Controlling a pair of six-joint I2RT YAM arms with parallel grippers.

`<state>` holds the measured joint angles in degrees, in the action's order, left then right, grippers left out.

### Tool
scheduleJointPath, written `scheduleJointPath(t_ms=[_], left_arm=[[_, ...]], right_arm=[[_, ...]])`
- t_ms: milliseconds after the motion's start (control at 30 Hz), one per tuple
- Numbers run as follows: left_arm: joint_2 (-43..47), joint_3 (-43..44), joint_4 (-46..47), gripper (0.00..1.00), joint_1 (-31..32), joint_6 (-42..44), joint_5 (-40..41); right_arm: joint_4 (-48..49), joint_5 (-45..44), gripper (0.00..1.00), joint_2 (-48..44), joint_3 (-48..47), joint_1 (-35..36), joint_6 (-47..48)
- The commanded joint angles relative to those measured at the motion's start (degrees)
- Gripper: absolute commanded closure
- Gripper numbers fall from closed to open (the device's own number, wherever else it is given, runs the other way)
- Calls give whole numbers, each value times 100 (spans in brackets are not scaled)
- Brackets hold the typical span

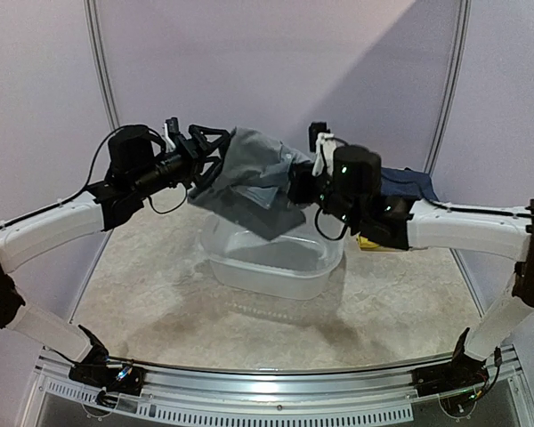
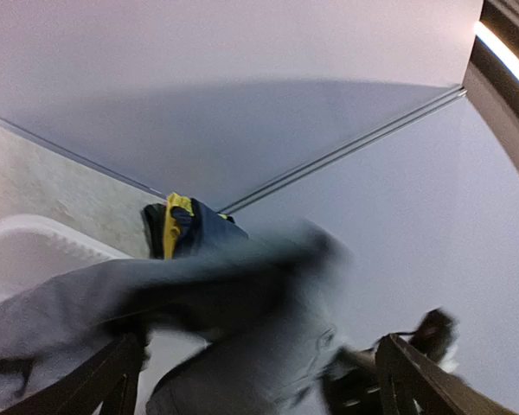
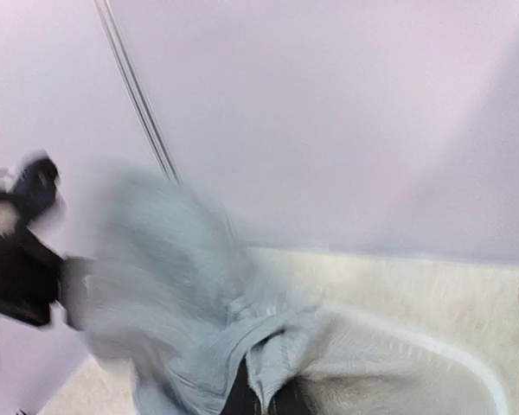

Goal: Fold and stack the mixed laundry pile
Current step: Pass from the left arm to the right, then move the bin to the center of the board.

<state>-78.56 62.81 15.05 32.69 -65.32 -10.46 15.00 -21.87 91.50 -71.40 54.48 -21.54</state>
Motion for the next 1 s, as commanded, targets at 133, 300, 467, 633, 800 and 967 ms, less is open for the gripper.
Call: scheduleJointPath(t_ms=[133, 300, 467, 633, 800, 967], left_arm=[[447, 910, -3737, 1, -96, 3652, 1778], [-60, 1087, -4546, 3, -113, 4564, 1972], [-1074, 1387, -4848, 7, -134, 4900, 1734], [-2030, 1814, -4984, 17, -148, 4954, 1382], [-2599, 2130, -5033, 37, -149, 4924, 1383], [-2878, 2216, -4924, 87, -149, 4917, 1613]], right_arm=[[-1562, 63, 100, -1163, -2152, 36, 1374], [-1933, 118, 100, -1170, -3063, 29, 1886], [-1954, 123, 100, -1262, -3253, 36, 2087], [-2069, 218, 100, -1455, -3420, 34, 2389], [-2110, 146, 100, -1694, -3544, 36, 2623], [-2263, 68, 100, -1813, -3570, 28, 2722]])
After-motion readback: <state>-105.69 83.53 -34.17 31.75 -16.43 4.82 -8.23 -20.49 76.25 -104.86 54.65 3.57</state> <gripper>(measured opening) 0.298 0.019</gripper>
